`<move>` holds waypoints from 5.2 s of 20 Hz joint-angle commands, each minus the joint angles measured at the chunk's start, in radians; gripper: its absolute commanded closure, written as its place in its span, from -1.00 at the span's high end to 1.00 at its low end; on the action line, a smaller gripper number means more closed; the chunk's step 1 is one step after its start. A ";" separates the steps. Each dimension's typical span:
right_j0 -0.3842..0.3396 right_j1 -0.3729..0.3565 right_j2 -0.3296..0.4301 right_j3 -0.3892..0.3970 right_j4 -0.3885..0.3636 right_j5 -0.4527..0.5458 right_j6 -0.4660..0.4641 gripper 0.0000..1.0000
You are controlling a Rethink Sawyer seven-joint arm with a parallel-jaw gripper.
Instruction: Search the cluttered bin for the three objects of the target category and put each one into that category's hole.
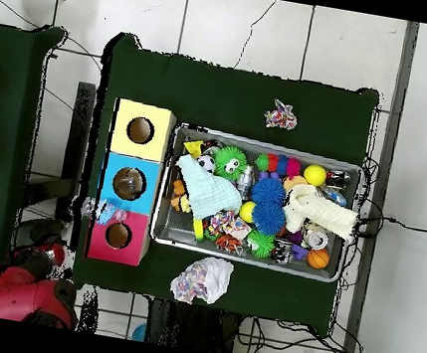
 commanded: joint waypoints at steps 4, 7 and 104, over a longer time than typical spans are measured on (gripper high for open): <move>-0.065 -0.021 0.091 0.018 -0.062 0.012 0.155 -1.00; -0.082 -0.024 0.101 0.028 -0.086 0.001 0.152 -1.00; -0.269 -0.132 0.139 -0.060 -0.204 0.233 0.133 -1.00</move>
